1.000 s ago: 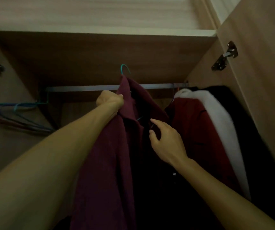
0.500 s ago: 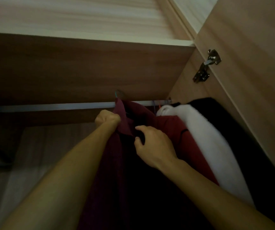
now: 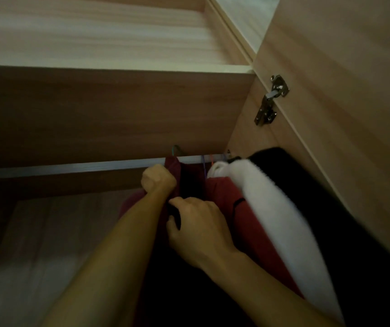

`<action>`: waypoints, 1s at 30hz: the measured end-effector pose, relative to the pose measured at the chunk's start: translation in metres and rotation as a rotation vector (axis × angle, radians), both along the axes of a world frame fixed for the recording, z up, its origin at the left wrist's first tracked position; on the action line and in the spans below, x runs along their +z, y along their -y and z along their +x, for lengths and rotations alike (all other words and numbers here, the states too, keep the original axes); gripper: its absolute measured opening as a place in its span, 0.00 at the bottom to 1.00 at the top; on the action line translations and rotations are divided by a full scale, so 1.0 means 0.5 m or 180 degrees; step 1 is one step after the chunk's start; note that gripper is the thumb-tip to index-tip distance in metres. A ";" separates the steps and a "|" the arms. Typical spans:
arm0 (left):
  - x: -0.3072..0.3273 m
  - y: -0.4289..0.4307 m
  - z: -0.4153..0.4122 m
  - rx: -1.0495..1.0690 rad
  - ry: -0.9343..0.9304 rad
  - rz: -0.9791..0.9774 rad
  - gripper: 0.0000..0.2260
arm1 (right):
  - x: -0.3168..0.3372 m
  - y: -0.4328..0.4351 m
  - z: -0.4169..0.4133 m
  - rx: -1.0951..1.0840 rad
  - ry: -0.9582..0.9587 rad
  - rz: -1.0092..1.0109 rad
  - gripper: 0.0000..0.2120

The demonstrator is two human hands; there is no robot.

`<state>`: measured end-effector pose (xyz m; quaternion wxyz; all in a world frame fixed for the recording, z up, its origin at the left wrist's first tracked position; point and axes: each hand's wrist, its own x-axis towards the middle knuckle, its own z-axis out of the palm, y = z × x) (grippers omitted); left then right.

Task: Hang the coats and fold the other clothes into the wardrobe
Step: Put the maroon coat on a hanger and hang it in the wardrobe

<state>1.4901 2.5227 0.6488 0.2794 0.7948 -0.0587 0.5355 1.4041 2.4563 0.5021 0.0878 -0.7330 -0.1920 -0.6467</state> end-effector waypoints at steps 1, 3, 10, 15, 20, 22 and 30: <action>0.001 0.013 0.000 0.0040 0.0030 0.0079 0.11 | 0.002 0.004 -0.001 -0.0028 0.0024 0.0029 0.15; 0.001 0.034 -0.002 0.0088 0.0056 0.0215 0.11 | 0.005 0.014 -0.001 -0.0153 0.0090 0.0135 0.14; -0.042 0.055 0.038 0.0099 -0.0069 0.0380 0.06 | -0.005 0.022 -0.012 -0.0487 0.0181 0.0293 0.13; -0.043 0.049 0.007 -0.0278 -0.0452 0.0897 0.11 | -0.018 0.010 -0.024 -0.0593 0.0091 0.0294 0.13; -0.053 -0.007 -0.048 -0.0582 -0.0615 0.1109 0.18 | -0.040 0.006 -0.042 -0.0563 0.0063 0.0494 0.15; -0.077 -0.042 -0.057 -0.0936 -0.0269 0.0841 0.19 | -0.051 0.005 -0.048 -0.0505 -0.0043 0.0597 0.15; -0.261 -0.199 -0.057 -0.1741 0.0506 0.0769 0.14 | -0.102 -0.030 -0.092 -0.0243 0.0082 0.0861 0.18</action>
